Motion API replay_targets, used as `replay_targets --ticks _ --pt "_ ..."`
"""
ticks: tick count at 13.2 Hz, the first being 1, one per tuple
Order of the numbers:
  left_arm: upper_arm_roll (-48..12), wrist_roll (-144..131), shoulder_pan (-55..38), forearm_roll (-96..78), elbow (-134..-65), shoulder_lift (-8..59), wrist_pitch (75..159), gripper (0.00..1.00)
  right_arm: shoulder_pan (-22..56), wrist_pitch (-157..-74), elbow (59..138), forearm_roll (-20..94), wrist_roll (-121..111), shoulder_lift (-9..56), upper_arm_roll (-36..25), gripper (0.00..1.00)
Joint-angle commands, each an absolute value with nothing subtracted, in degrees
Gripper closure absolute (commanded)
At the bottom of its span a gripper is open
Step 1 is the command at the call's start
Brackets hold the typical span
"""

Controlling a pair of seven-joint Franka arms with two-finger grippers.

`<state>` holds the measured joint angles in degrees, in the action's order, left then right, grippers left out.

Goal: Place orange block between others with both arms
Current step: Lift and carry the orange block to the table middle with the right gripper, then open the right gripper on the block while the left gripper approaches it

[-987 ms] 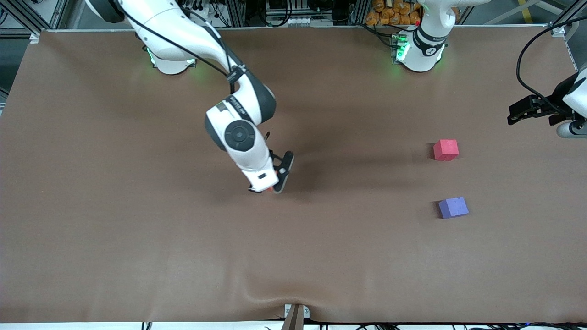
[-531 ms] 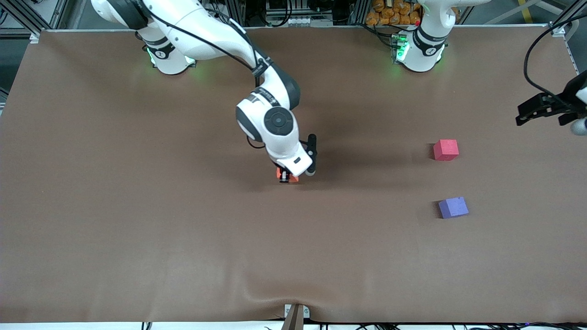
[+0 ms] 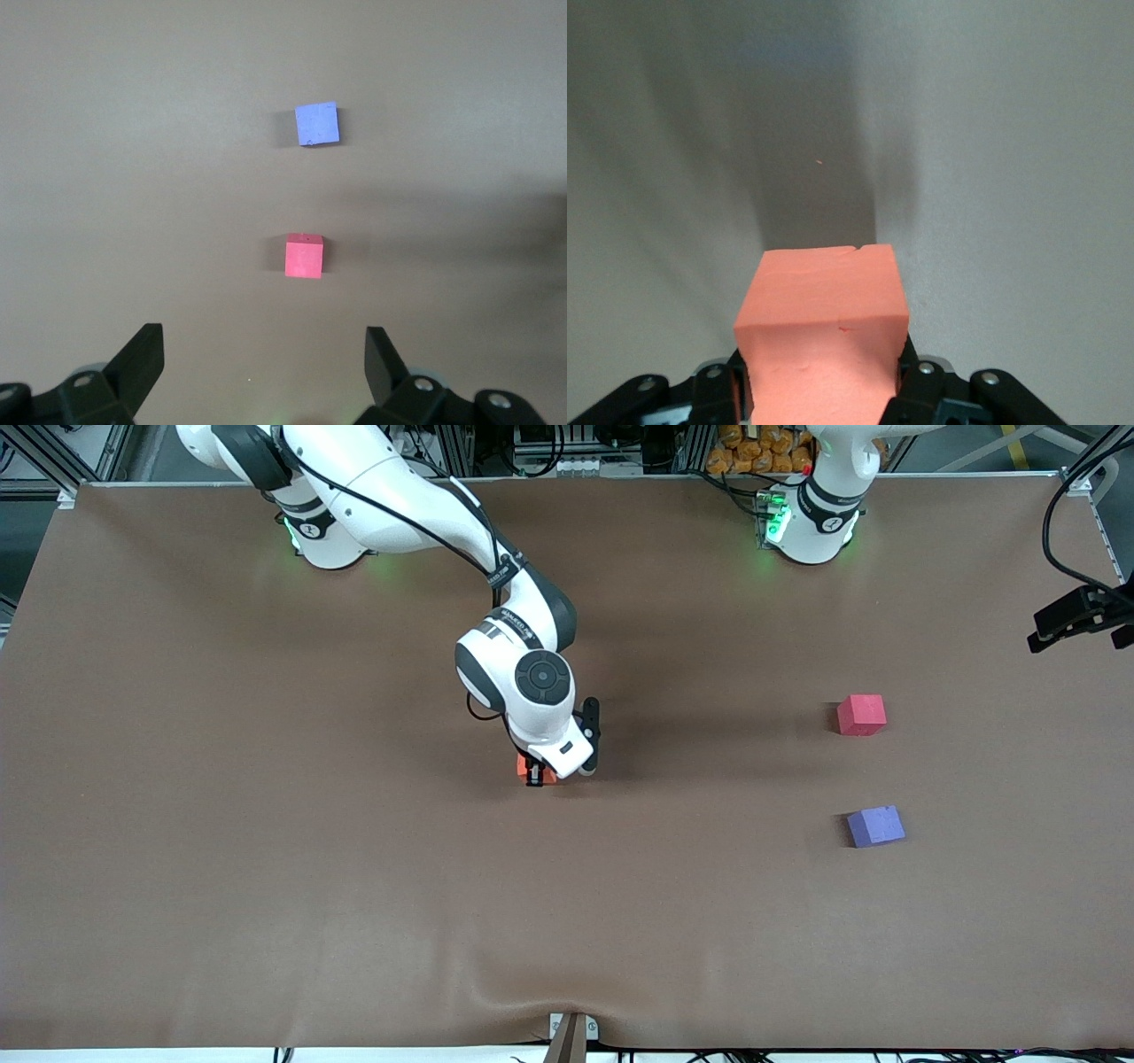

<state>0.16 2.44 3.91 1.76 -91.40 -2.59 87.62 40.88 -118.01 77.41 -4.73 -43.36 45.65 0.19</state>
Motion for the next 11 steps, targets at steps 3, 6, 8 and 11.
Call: replay_targets --ticks 3,6,8,11 --pt "-0.09 2.02 5.44 2.02 -91.93 -2.46 86.75 0.0 40.52 -117.16 75.23 -6.42 -41.84 48.69 -0.35 0.95" --pt "-0.44 2.29 5.98 1.93 -91.76 -3.16 85.88 0.0 40.78 -117.33 75.23 -6.5 -41.75 49.57 -0.35 0.91" --pt "-0.7 2.11 5.8 1.93 -91.67 -3.25 84.64 0.0 40.69 -117.42 75.23 -6.5 -41.75 49.57 -0.35 0.44" --pt "-2.36 1.5 4.92 1.58 -91.58 -2.55 84.73 0.0 40.69 -117.6 75.23 -6.5 -42.1 49.22 -0.35 0.0"
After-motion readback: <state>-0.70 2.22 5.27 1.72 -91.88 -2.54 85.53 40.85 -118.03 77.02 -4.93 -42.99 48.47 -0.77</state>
